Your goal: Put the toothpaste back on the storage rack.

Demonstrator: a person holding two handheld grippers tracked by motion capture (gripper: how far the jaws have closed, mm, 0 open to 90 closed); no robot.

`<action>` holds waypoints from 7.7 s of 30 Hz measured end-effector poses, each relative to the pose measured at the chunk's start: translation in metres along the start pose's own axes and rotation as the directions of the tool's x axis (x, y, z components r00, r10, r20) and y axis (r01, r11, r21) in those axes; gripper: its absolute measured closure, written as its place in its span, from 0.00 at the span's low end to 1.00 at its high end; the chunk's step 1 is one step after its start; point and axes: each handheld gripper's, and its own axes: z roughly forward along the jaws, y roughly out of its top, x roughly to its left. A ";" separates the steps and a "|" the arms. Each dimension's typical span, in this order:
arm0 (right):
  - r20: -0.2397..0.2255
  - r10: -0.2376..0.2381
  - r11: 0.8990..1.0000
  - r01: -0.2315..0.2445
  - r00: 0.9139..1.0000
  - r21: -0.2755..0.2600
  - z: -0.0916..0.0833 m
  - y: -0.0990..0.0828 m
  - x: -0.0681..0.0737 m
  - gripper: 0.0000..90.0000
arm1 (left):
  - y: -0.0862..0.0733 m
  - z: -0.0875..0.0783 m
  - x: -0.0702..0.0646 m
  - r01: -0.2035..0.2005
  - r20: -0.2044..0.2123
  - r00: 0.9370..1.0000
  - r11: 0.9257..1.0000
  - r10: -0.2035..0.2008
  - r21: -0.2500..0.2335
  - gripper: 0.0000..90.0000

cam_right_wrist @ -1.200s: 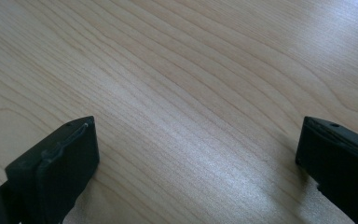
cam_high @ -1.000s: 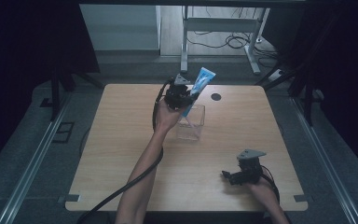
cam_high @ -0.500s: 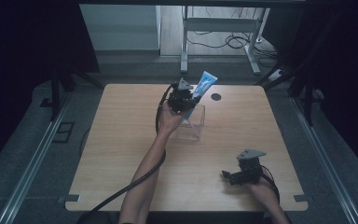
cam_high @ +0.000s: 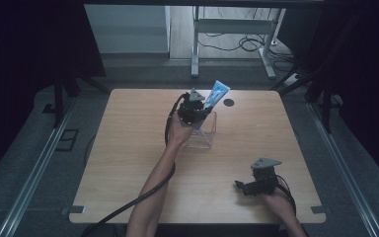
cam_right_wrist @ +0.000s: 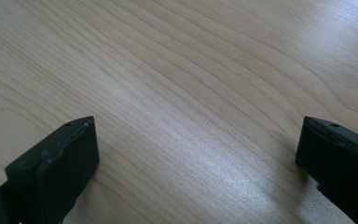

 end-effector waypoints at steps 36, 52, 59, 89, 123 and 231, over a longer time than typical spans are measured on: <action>0.000 0.001 1.000 -0.001 1.000 0.001 0.000 0.000 0.000 0.00 | -0.017 0.005 -0.008 -0.094 0.012 0.996 0.991 0.094 0.093 0.76; 0.000 0.001 1.000 -0.001 1.000 0.001 0.000 0.000 0.000 0.00 | -0.024 -0.001 -0.010 -0.094 0.054 0.995 0.990 0.089 0.101 0.62; 0.000 0.001 1.000 -0.001 1.000 0.001 0.000 0.000 0.000 0.00 | -0.021 -0.009 -0.008 -0.052 0.059 0.997 0.997 0.049 0.059 0.57; 0.000 0.002 1.000 -0.002 1.000 0.002 0.000 0.000 0.000 0.00 | -0.020 -0.036 -0.008 0.031 0.105 0.994 0.996 -0.040 0.085 0.19; 0.000 0.002 1.000 -0.002 1.000 0.000 0.000 0.000 0.000 0.00 | -0.033 -0.060 -0.022 -0.049 0.058 0.997 0.993 0.043 0.105 0.16; 0.001 0.006 1.000 -0.006 1.000 -0.001 0.000 0.000 0.001 0.00 | -0.195 -0.124 -0.047 0.026 -0.003 1.000 0.958 -0.026 0.287 0.15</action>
